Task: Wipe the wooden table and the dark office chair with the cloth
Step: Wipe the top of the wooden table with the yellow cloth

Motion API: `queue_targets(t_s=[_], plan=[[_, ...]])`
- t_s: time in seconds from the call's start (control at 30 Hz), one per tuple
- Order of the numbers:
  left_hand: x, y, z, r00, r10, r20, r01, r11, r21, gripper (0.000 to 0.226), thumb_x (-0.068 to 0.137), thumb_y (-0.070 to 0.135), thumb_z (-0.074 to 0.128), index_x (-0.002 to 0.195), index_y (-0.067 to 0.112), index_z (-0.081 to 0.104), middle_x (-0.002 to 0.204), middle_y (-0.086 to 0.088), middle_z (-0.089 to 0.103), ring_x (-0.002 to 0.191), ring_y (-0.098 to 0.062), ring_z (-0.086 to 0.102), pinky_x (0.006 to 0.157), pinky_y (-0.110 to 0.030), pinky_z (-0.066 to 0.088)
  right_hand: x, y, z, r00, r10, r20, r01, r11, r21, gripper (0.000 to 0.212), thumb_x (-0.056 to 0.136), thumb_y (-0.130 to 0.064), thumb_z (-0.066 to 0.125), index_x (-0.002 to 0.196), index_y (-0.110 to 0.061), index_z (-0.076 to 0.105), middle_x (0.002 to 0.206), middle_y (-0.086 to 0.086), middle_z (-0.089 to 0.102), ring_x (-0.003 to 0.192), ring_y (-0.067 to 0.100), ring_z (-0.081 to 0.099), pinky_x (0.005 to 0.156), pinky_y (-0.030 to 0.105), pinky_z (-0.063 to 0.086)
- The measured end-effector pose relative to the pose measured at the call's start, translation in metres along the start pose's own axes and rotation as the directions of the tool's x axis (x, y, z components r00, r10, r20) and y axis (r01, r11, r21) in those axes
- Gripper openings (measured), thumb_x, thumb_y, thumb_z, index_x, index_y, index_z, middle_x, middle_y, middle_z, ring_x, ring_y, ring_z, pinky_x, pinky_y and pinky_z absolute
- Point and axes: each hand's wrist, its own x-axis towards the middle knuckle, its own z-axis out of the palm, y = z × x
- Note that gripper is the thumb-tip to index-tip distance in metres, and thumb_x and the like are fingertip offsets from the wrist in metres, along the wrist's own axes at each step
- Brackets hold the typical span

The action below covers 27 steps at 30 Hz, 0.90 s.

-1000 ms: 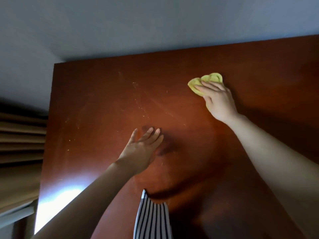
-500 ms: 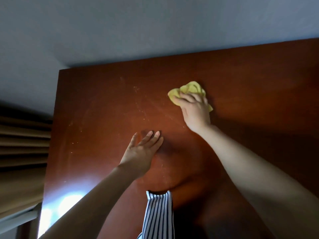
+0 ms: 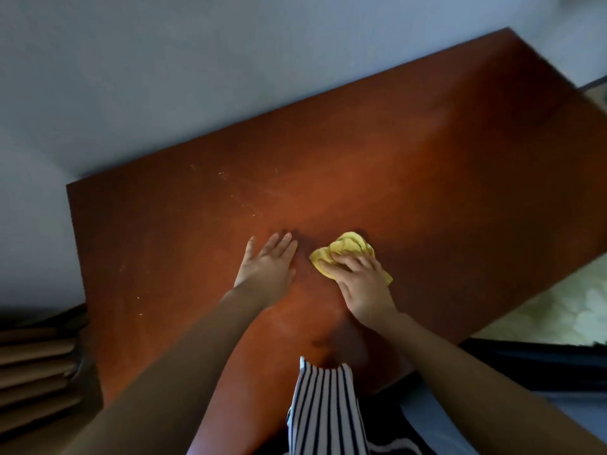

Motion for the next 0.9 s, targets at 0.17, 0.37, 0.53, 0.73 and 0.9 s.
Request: queue_targets(t_s=[0.17,0.37,0.53,0.73,0.9], plan=[[-0.020,-0.003,0.017,0.999,0.045,0.003,-0.045,0.999,-0.026,0.059,0.102,0.036,0.025,0.152,0.020,-0.003,0.159,0.004,-0.013,0.145,-0.014,-0.013,0.115,-0.048,-0.009,-0.057,-0.036,0.018,0.992,0.040,-0.116,-0.052,0.993,-0.101,0.054,0.062,-0.004,0.080,0.109,-0.030,0.072,0.107,-0.004,0.070,0.096,0.024,0.067,0.081,0.047,0.052],[-0.042,0.001,0.038,0.990,0.135,-0.029,-0.136,0.991,-0.014,0.060,0.102,0.036,0.028,0.152,0.020,-0.001,0.159,0.005,-0.014,0.145,-0.016,-0.013,0.115,-0.048,-0.008,-0.114,-0.044,0.025,0.993,-0.036,-0.112,0.016,0.984,-0.179,0.037,0.076,-0.020,0.057,0.108,-0.033,0.072,0.111,-0.005,0.070,0.104,0.021,0.066,0.085,0.046,0.050],[-0.056,0.018,0.053,0.969,0.248,-0.010,-0.247,0.969,0.018,0.064,0.101,0.038,0.031,0.152,0.017,-0.002,0.159,0.002,-0.011,0.145,-0.015,-0.012,0.115,-0.048,-0.008,-0.154,-0.016,0.010,0.992,-0.121,0.024,0.124,0.968,-0.217,0.044,0.082,-0.014,0.063,0.121,-0.032,0.065,0.127,-0.004,0.063,0.116,0.023,0.061,0.087,0.044,0.050],[-0.063,0.032,0.068,0.966,0.255,0.040,-0.255,0.967,-0.012,0.068,0.101,0.042,0.030,0.151,0.014,-0.006,0.159,-0.002,-0.012,0.146,-0.014,-0.010,0.116,-0.044,-0.006,-0.164,0.024,-0.016,0.981,0.195,0.015,-0.192,0.972,-0.136,0.056,0.078,0.000,0.069,0.128,-0.023,0.061,0.133,0.006,0.058,0.122,0.034,0.054,0.091,0.048,0.047],[-0.061,0.034,0.072,0.968,0.247,0.047,-0.249,0.968,0.040,0.068,0.101,0.042,0.029,0.151,0.014,-0.007,0.159,-0.003,-0.013,0.146,-0.014,-0.008,0.115,-0.047,-0.005,-0.143,0.072,-0.033,0.888,0.456,0.067,-0.442,0.884,-0.155,0.042,0.102,-0.020,0.041,0.144,-0.029,0.040,0.152,0.002,0.036,0.138,0.027,0.032,0.107,0.043,0.033]])
